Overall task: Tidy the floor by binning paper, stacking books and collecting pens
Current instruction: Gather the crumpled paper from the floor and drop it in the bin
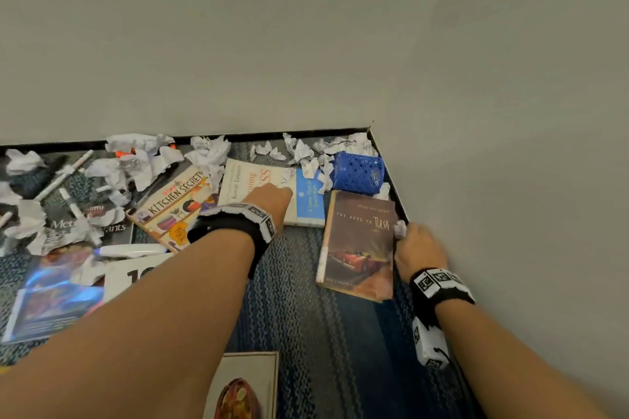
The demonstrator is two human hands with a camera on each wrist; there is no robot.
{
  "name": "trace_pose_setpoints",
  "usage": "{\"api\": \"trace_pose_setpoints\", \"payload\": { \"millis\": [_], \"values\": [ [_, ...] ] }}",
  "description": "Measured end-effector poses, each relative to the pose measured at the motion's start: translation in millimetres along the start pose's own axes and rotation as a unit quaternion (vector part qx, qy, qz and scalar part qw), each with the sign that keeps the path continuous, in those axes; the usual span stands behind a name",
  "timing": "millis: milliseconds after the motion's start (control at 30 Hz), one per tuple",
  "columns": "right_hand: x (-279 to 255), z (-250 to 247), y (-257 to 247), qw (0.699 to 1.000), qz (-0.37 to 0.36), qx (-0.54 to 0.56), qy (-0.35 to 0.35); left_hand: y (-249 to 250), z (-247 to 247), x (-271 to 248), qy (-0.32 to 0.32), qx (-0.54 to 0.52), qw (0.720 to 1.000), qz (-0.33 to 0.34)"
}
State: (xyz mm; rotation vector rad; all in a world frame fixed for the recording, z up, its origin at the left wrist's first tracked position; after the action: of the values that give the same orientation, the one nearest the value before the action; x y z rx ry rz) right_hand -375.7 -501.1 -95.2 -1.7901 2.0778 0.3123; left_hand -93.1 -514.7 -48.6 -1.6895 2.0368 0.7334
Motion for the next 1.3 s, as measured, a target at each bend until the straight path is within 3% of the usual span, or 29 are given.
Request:
{"api": "trace_pose_setpoints", "payload": {
  "millis": [200, 367, 567, 700, 800, 867, 933, 1000, 1133, 1300],
  "values": [
    [26.1, 2.8, -14.0, 0.978, -0.004, -0.182, -0.101, 9.5, -45.4, 50.3, 0.022, 0.024, 0.999, 0.025],
    [47.8, 6.1, -22.0, 0.952, -0.050, -0.278, -0.121, 10.4, -53.8, 83.8, 0.052, 0.041, 0.997, 0.036],
    [62.8, -3.3, -27.7, 0.947, -0.071, -0.293, -0.106, 20.4, -54.8, 116.9, 0.072, -0.025, 0.997, 0.033],
    [63.4, -7.4, -31.5, 0.955, -0.051, -0.279, -0.088, 17.7, -62.7, 135.1, 0.141, -0.119, 0.982, 0.032],
    [61.8, -1.1, -31.9, 0.947, -0.051, -0.300, -0.106, 20.7, -66.4, 143.2, 0.207, -0.064, 0.976, 0.015],
    [61.3, 2.2, -31.3, 0.940, -0.051, -0.315, -0.118, 19.2, -53.8, 153.9, 0.160, 0.003, 0.987, -0.006],
    [60.6, 2.5, -30.8, 0.937, -0.056, -0.325, -0.118, 10.0, -32.3, 165.5, 0.070, 0.063, 0.995, -0.038],
    [57.9, 1.9, -30.6, 0.932, -0.066, -0.334, -0.122, 6.9, -17.9, 171.4, 0.022, 0.049, 0.998, -0.043],
    [52.8, -6.3, -30.3, 0.948, -0.079, -0.292, -0.104, 14.2, -25.4, 172.3, 0.087, -0.005, 0.996, -0.019],
    [55.5, -49.7, -45.0, 0.994, -0.082, -0.077, -0.002, 11.1, -23.7, 173.0, 0.058, 0.032, 0.998, 0.009]
  ]
}}
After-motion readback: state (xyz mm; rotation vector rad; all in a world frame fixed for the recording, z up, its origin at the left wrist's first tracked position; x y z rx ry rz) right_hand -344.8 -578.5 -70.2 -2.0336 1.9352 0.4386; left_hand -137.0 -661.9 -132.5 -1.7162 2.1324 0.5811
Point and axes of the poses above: each hand's wrist, its own x-axis towards the middle knuckle, its own z-axis out of the palm, y = z × x, the point moved 7 cm from there along x, towards the middle knuckle, and after that the axes turned 13 degrees about -y, right-handed, at the moved point
